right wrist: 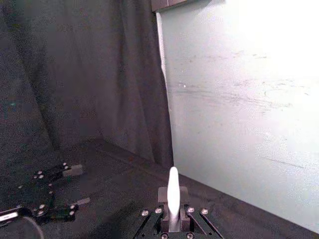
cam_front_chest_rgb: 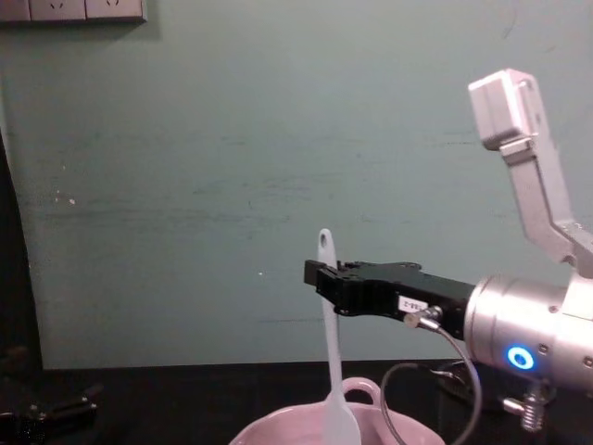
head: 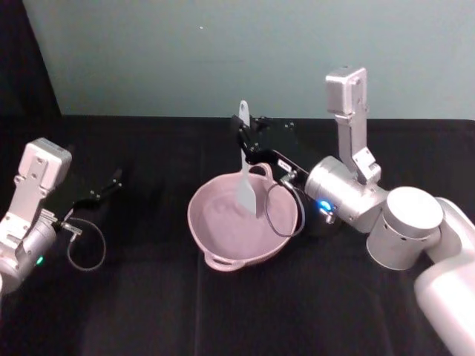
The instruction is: Use the one hand to pick up the spoon and stir the clear water in the bowl.
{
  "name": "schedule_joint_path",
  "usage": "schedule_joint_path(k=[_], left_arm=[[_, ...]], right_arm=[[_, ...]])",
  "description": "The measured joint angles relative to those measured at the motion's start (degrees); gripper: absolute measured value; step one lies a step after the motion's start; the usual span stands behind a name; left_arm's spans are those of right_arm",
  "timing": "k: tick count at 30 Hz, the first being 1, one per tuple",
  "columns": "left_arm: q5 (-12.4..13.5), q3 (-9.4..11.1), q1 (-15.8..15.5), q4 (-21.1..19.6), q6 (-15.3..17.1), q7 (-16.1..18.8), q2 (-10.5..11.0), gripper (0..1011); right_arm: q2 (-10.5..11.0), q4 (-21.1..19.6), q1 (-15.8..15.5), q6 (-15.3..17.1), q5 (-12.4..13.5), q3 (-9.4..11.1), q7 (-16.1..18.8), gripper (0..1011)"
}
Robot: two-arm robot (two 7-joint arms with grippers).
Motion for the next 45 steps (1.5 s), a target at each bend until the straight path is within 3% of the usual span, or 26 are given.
schedule_joint_path(k=[7, 15, 22, 33, 45], left_arm=[[0.0, 0.0, 0.0, 0.0, 0.0, 0.0, 0.0, 1011], [0.0, 0.0, 0.0, 0.0, 0.0, 0.0, 0.0, 1011], [0.0, 0.0, 0.0, 0.0, 0.0, 0.0, 0.0, 1011], [0.0, 0.0, 0.0, 0.0, 0.0, 0.0, 0.0, 1011], [0.0, 0.0, 0.0, 0.0, 0.0, 0.0, 0.0, 1011]], right_arm=[[1.6, -6.4, -2.3, 0.2, 0.9, 1.3, -0.4, 116], [3.9, -14.3, -2.5, 2.2, 2.0, 3.5, -1.9, 114], [5.9, -17.0, -2.9, 2.7, 3.4, 6.8, -3.6, 116], [7.9, -15.3, -5.0, 2.3, 4.7, 10.7, -5.3, 116], [6.4, -9.1, -7.4, 1.0, 6.8, 11.6, -5.3, 116]])
